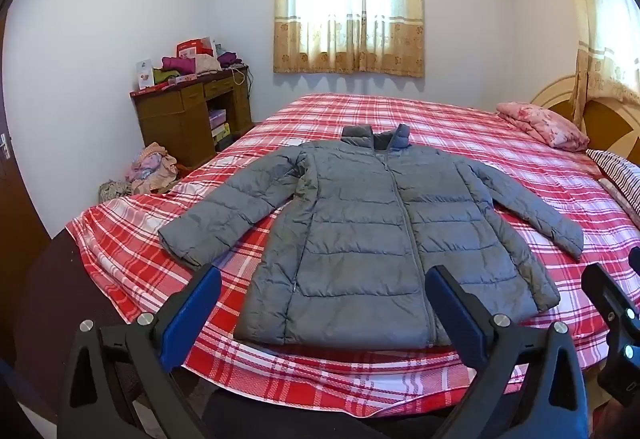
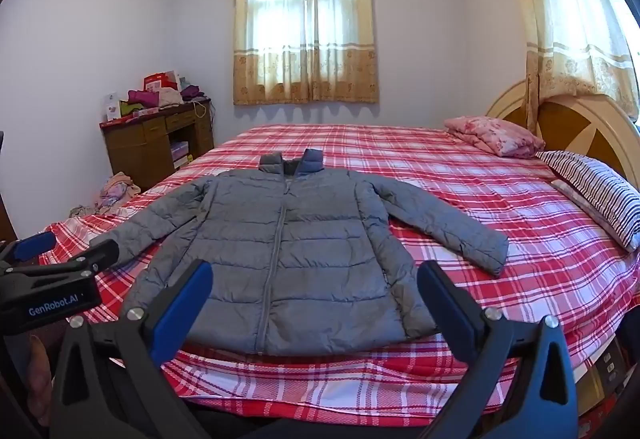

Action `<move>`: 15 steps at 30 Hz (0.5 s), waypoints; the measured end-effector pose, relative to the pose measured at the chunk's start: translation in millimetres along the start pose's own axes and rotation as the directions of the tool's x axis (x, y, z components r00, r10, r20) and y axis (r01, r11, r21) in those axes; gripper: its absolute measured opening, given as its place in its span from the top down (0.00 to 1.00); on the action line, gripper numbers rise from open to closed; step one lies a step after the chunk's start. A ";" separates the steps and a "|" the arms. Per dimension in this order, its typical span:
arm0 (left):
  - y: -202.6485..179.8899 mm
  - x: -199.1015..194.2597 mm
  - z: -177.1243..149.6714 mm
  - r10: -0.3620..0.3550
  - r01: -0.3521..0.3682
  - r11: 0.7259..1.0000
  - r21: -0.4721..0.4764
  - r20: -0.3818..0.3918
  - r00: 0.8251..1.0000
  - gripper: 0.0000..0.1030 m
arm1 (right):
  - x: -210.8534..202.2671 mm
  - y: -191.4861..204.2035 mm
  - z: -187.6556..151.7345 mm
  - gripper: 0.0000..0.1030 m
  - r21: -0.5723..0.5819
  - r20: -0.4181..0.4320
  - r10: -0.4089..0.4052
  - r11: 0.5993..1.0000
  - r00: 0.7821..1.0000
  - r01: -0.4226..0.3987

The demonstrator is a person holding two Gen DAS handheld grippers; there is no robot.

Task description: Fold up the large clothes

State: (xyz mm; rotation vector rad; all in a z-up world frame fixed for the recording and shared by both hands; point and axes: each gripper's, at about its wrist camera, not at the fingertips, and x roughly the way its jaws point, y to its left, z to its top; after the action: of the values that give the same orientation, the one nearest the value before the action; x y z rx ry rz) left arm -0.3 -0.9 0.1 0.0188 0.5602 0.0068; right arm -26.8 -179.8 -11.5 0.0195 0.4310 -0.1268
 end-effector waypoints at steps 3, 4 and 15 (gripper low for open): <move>-4.1 0.5 -0.8 0.010 -0.010 1.000 0.016 0.009 1.000 0.01 | 0.4 -1.6 0.8 0.00 0.003 -0.006 0.000 1.000 1.000 0.001; -4.9 0.4 -3.4 0.000 0.000 1.000 0.002 0.015 1.000 0.01 | 0.4 -2.4 1.0 0.00 0.005 -0.006 0.000 1.000 1.000 0.000; 3.9 1.2 0.5 -0.001 0.001 1.000 -0.008 0.008 1.000 0.01 | 2.7 -3.0 -0.6 0.00 0.005 -0.013 0.000 1.000 1.000 0.000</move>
State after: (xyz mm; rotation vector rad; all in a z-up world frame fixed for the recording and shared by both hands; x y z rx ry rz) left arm 1.0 3.1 0.0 0.0106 0.5522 0.0076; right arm -25.0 -183.1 -13.1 0.0249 0.4432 -0.1277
